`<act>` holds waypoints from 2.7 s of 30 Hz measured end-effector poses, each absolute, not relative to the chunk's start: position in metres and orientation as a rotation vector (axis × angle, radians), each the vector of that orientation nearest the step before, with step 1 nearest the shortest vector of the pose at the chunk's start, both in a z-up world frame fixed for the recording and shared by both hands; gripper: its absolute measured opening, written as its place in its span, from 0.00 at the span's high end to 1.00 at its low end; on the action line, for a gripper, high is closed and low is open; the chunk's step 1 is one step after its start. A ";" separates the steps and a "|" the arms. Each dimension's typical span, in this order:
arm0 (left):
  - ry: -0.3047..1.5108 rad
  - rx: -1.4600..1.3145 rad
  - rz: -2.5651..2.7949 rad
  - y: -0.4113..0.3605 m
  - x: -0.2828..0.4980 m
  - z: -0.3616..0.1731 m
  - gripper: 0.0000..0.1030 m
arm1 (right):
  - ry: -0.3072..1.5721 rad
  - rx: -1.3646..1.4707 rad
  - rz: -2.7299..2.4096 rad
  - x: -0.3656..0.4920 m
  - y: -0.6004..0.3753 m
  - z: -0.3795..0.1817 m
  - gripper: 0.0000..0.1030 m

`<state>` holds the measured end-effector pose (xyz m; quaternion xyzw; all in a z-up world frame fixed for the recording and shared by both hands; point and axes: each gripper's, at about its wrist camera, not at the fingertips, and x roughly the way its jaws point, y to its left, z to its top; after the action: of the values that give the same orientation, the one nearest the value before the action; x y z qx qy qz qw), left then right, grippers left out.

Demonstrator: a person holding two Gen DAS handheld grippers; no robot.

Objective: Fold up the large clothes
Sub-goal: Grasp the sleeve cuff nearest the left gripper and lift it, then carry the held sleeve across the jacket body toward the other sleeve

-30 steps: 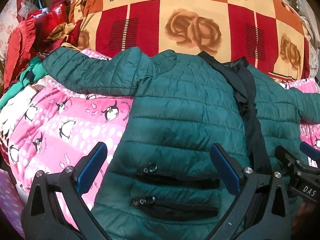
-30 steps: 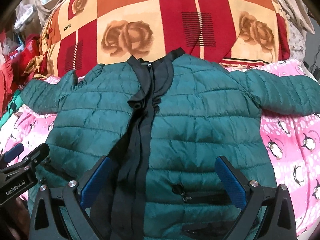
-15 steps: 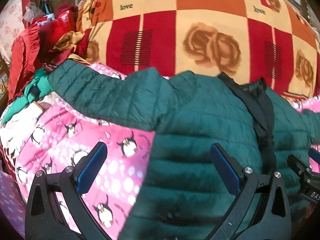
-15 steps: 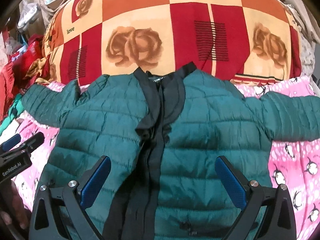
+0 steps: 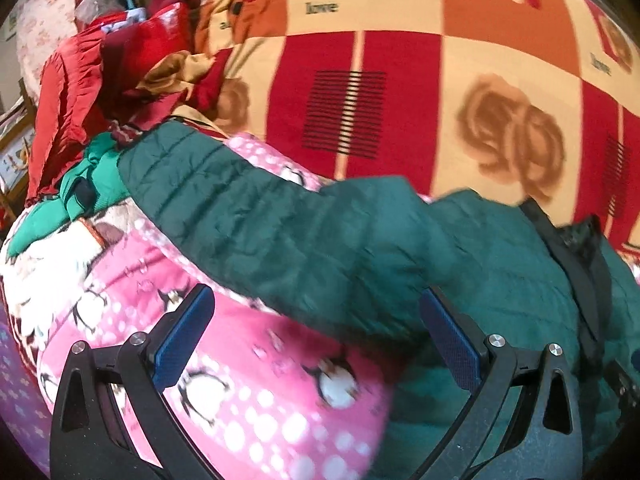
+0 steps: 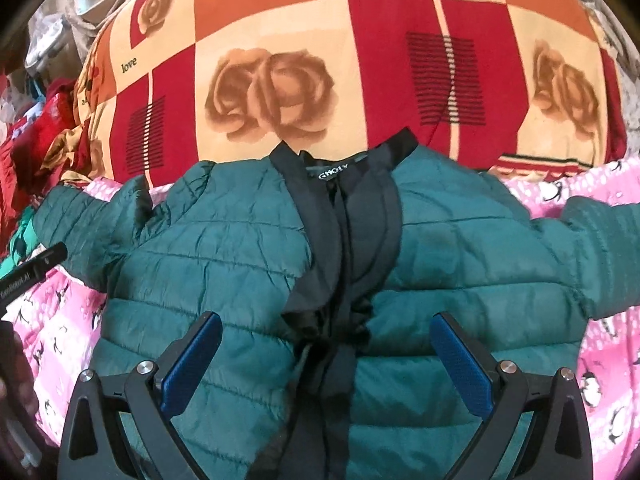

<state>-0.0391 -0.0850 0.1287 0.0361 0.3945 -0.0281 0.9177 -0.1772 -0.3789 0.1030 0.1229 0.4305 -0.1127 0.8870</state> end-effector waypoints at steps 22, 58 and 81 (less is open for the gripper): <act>0.776 -0.018 0.385 0.062 0.107 0.107 0.01 | 0.958 0.255 -0.133 -0.167 -0.356 0.074 0.00; 0.677 -0.065 -0.006 -0.012 0.028 0.161 0.90 | 0.985 0.199 -0.167 -0.182 -0.373 0.066 0.00; 0.719 0.038 -0.170 -0.102 -0.034 0.170 0.90 | 0.967 0.241 -0.251 -0.226 -0.415 0.076 0.00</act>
<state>-0.0344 -0.1019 0.1696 0.0185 0.3516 -0.0831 0.9323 -0.2256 -0.4149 0.0760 0.1153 0.4623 -0.1202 0.8709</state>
